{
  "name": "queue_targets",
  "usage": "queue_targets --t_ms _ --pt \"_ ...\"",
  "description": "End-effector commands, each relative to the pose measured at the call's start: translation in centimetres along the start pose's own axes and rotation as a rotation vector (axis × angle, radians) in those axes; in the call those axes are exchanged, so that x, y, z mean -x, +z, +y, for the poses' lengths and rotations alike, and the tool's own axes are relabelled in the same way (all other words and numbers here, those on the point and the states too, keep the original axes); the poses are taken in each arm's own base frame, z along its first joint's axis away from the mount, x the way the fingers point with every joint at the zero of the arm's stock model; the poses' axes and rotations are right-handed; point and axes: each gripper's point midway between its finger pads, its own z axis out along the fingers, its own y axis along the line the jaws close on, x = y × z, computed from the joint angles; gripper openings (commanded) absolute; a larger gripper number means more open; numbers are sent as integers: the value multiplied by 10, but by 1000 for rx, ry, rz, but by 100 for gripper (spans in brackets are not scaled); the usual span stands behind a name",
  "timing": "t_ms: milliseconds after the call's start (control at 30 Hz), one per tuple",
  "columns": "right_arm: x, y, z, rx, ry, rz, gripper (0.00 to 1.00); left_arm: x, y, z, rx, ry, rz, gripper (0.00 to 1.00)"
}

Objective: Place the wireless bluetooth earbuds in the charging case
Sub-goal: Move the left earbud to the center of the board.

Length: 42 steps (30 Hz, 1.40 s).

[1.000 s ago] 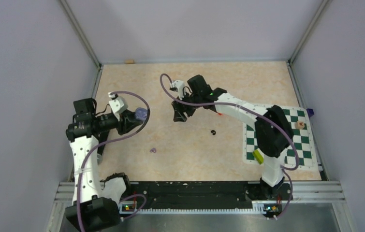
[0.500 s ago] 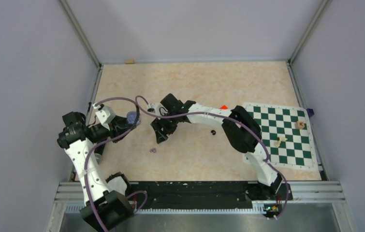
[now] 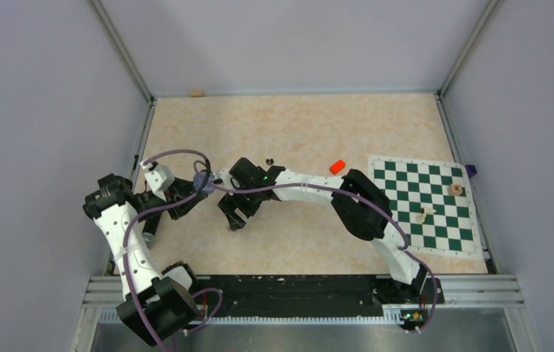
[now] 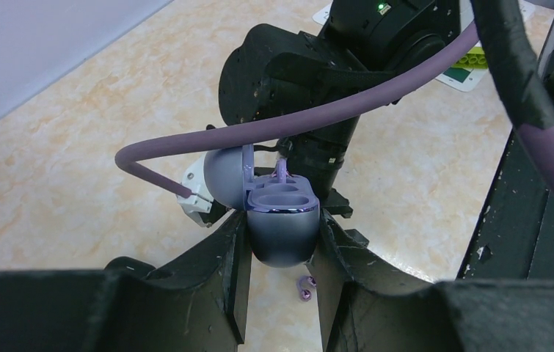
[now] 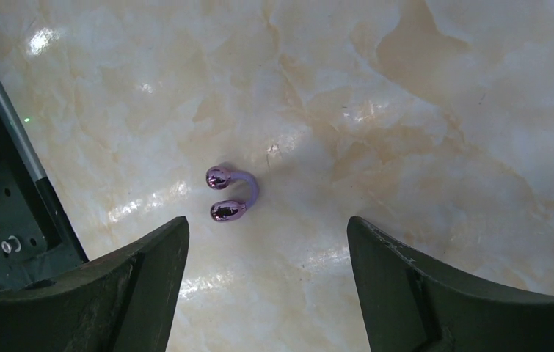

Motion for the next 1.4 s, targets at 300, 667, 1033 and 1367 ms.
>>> queue_targets --t_ms 300,667,1033,1367 --pt "-20 35 -16 -193 6 45 74 18 0 -2 8 27 -60 0" --pt "-44 29 3 -172 -49 109 56 17 0 0 7 24 -59 0" --pt "-56 23 20 -170 -126 128 51 17 0 -1 8 29 -59 0" --pt "-60 14 29 -130 -166 143 47 16 0 -1 9 30 -59 0"
